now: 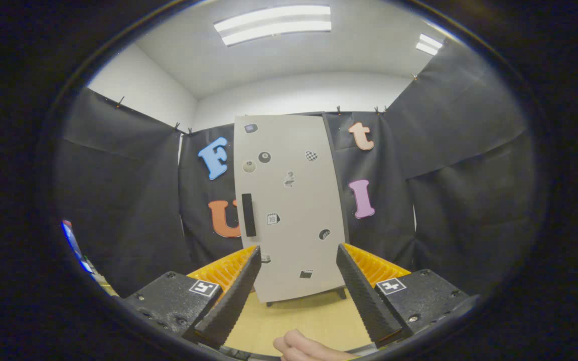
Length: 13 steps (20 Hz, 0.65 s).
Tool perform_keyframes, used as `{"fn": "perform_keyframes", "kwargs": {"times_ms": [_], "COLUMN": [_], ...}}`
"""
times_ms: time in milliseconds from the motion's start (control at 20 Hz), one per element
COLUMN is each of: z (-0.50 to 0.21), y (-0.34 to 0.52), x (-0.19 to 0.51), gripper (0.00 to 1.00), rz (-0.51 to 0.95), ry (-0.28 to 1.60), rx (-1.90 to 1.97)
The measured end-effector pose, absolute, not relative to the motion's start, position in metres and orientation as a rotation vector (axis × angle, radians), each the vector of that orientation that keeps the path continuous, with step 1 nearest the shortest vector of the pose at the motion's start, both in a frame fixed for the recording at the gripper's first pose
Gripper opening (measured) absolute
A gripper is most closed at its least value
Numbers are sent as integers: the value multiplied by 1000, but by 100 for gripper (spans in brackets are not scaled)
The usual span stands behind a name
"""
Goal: Open the shoe cabinet door, grab the shoes and put them into the shoe cabinet, then close the shoe cabinet door.
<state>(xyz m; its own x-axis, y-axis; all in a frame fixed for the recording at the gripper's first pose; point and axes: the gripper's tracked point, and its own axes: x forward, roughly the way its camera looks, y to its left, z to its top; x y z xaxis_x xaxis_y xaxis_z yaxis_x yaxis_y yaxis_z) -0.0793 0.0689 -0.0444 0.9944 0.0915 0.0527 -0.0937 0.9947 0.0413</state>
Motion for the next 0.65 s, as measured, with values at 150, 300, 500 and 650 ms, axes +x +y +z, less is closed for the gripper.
{"fn": "perform_keyframes", "kwargs": {"times_ms": [150,300,500,650], "z": [-45,-44,-50,-54], "y": [63,65,70,63], "x": [-87,-93,-94,-90], "gripper": [99,99,99,99], "rz": [93,90,106,81], "ry": [-51,-69,-50,-34], "rx": [27,6,-24,-47]}}
